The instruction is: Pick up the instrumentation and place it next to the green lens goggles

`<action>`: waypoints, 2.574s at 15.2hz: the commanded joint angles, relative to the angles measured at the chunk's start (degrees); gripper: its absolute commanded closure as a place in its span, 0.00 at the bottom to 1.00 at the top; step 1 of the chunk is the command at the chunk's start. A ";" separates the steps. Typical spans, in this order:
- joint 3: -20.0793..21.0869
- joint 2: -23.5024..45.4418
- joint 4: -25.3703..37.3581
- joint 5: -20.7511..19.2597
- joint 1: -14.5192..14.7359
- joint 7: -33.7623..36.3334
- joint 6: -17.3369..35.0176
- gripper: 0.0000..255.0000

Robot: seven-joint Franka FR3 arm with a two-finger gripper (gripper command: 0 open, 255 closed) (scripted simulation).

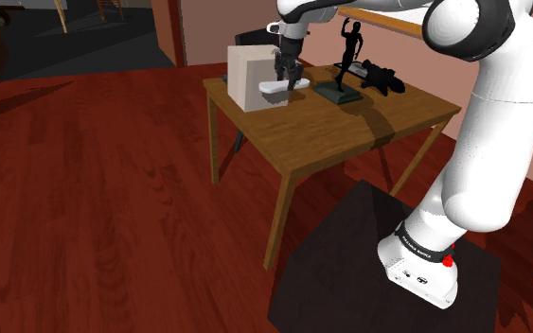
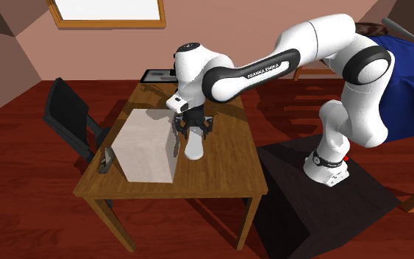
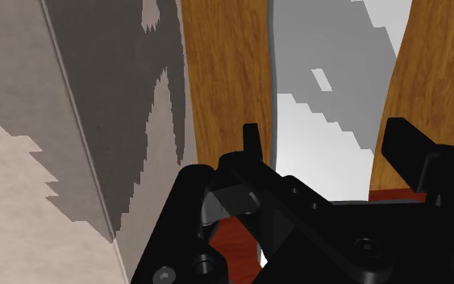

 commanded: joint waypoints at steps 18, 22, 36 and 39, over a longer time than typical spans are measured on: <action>-3.84 -5.01 1.38 -1.25 -5.43 -8.65 -6.45 1.00; -5.81 -5.87 0.14 -1.34 -8.32 -13.55 -6.20 1.00; -12.44 -1.22 5.25 1.76 -20.69 -32.41 -8.00 1.00; -13.46 1.38 8.41 3.26 -24.13 -36.60 -9.09 1.00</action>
